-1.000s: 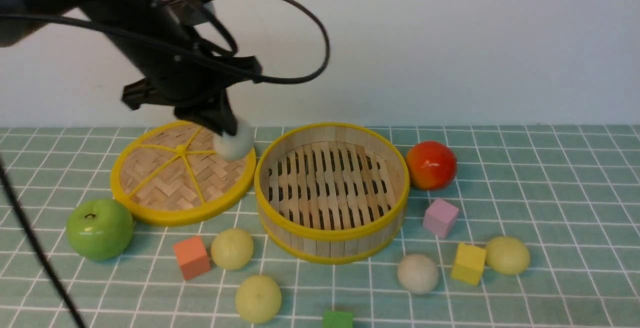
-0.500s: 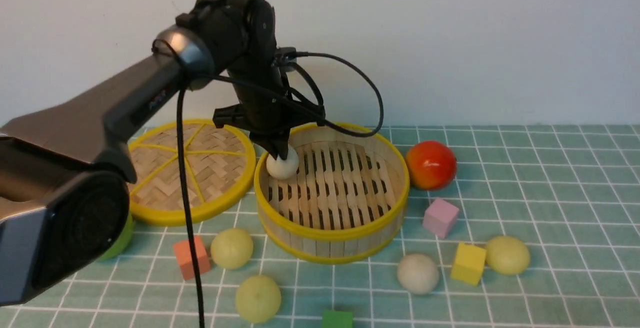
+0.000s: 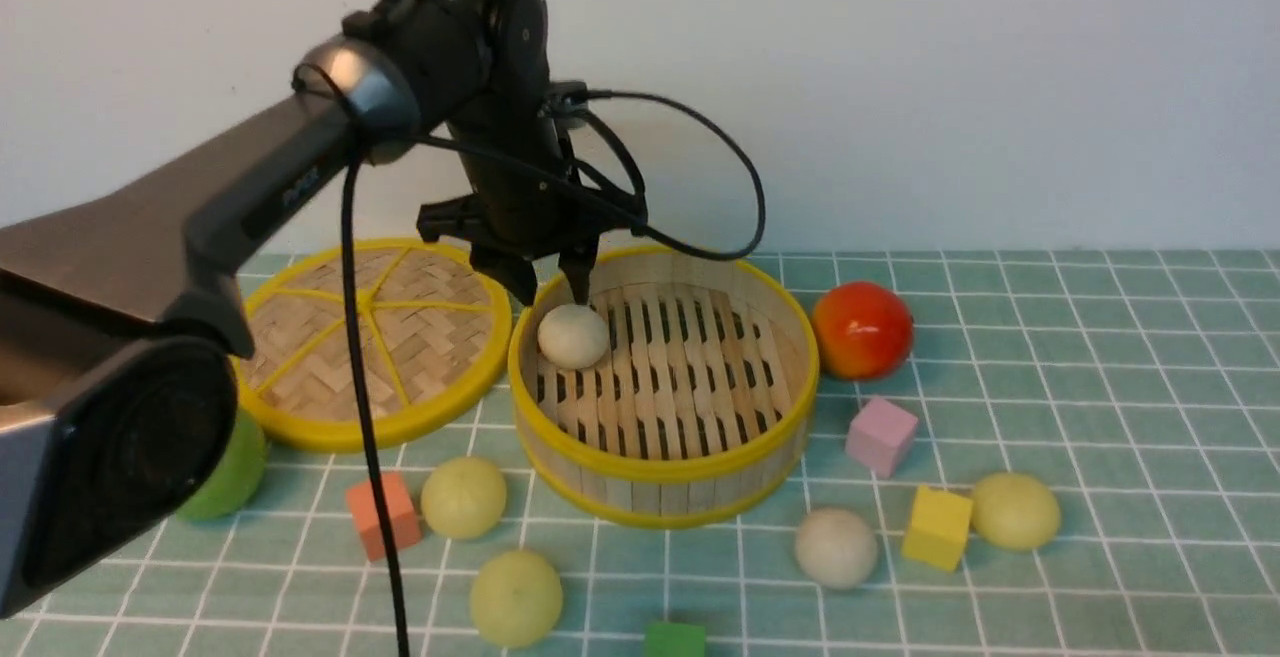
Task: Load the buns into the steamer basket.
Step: Use the left arm to grab a steamed stuffed bun
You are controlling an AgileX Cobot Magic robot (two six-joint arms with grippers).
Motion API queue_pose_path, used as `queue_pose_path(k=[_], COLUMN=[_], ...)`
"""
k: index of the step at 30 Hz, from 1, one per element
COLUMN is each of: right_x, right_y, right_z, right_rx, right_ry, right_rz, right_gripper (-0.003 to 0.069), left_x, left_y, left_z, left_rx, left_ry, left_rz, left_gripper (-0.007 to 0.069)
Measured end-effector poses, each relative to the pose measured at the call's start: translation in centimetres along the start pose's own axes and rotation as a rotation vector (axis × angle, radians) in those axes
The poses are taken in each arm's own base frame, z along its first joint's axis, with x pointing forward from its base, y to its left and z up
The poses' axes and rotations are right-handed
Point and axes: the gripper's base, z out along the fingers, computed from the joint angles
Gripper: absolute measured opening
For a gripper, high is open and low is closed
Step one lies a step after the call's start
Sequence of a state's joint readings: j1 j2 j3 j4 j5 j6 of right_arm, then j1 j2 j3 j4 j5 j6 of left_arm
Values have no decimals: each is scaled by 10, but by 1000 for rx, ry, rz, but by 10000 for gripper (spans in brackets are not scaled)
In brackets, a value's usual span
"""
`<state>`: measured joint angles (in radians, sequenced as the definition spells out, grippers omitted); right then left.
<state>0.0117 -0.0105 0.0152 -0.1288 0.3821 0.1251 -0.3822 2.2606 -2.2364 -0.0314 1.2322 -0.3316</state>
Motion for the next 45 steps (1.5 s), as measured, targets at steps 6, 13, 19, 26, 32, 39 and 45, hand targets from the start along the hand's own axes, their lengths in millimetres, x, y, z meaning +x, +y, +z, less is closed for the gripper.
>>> queue_pose_path(k=[6, 13, 19, 26, 32, 39, 45], right_x=[0, 0, 0, 0, 0, 0, 0], right_y=[0, 0, 0, 0, 0, 0, 0], right_z=[0, 0, 0, 0, 0, 0, 0], right_rx=[0, 0, 0, 0, 0, 0, 0], right_ry=[0, 0, 0, 0, 0, 0, 0], right_rz=[0, 0, 0, 0, 1, 1, 1], right_gripper=[238, 238, 238, 238, 238, 238, 238], left_x=[17, 110, 146, 137, 121, 109, 110], left_y=[4, 34, 44, 46, 44, 43, 44], left_z=[-151, -212, -151, -52, -6, 10, 23], left_rx=[53, 55, 57, -34, -72, -97, -107], left_ry=[-246, -198, -61, 143, 183, 131, 159], left_rz=[29, 26, 1, 0, 12, -25, -53], left_gripper=[461, 426, 372, 307, 263, 244, 244])
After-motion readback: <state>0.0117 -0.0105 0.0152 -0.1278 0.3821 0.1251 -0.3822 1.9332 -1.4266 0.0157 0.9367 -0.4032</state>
